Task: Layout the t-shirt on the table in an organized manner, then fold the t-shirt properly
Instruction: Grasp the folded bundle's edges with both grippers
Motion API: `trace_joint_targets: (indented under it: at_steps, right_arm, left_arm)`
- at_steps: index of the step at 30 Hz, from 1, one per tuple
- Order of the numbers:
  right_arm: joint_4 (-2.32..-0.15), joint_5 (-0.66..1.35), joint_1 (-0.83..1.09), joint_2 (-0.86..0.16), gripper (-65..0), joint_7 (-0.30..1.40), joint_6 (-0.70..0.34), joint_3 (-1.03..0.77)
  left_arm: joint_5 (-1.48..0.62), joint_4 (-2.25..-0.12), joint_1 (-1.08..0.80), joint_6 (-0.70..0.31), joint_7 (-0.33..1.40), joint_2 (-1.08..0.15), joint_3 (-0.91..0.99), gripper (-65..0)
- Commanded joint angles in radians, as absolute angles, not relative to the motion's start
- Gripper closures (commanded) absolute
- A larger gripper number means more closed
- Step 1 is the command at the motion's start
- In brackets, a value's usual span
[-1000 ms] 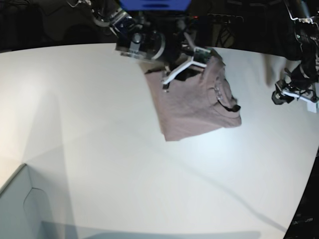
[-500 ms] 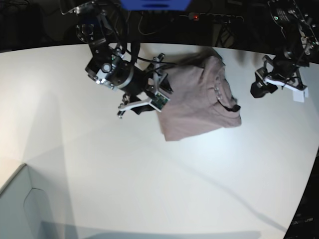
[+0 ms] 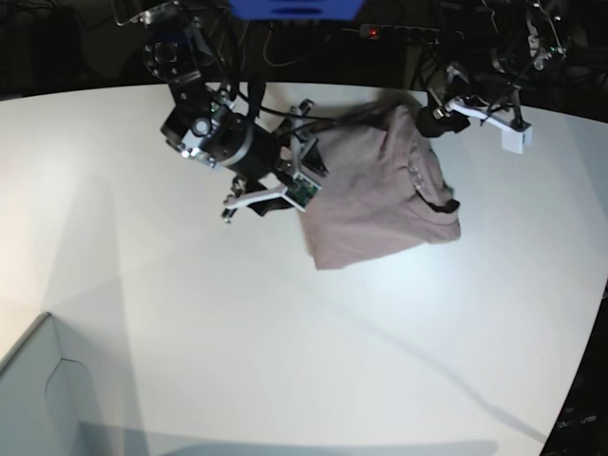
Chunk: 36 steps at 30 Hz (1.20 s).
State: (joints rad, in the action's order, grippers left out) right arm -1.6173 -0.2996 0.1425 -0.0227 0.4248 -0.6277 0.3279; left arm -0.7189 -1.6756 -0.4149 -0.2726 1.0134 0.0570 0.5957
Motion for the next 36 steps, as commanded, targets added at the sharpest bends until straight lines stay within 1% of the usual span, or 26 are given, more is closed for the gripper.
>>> trace_joint_targets:
  at_steps: [1, 9, 10, 12, 16, 20, 23, 30, 36]
  right_arm:
    - [-1.633, -0.285, 0.133, -0.021, -31.8, 0.404, -0.630, 0.329]
    - [-1.633, -0.286, 0.134, -0.021, -31.8, 0.407, -0.630, 0.329]
    - [-1.633, -0.286, 0.134, -0.021, -31.8, 0.407, -0.630, 0.329]
    - [-1.633, -0.286, 0.134, -0.021, -31.8, 0.407, -0.630, 0.329]
    - [-1.621, -0.286, 0.134, -0.021, -31.6, 0.407, -0.630, 0.328]
    - [-1.607, -0.286, 0.134, -0.021, -31.6, 0.407, -0.630, 0.328]
    - [-1.607, -0.286, 0.134, -0.021, -31.6, 0.407, -0.630, 0.328]
    - [-1.593, -0.286, 0.125, -0.019, -31.8, 0.406, -0.630, 0.331]
    - [-1.486, -0.286, 0.093, -0.021, -31.7, 0.401, -0.630, 0.328]
  left_arm:
    - [-0.737, -1.685, -0.412, -0.272, 1.013, 0.067, 0.601, -41.0]
    - [-0.736, -1.682, -0.397, -0.272, 1.015, 0.073, 0.596, -40.6]
    - [-0.736, -1.682, -0.397, -0.275, 1.015, 0.073, 0.595, -39.2]
    - [-0.736, -1.681, -0.397, -0.277, 1.015, 0.073, 0.595, -33.3]
    - [-0.737, -1.638, -0.389, -0.282, 1.015, 0.073, 0.595, -19.5]
    - [-0.743, -1.623, -0.389, -0.282, 1.015, 0.073, 0.595, -11.3]
    - [-0.746, -1.643, -0.401, -0.282, 1.018, 0.073, 0.595, 0.0]
    - [-0.746, -1.768, -0.463, -0.282, 1.023, 0.073, 0.596, 0.0]
    - [-0.746, -1.738, -0.469, -0.282, 1.023, 0.073, 0.596, 0.0]
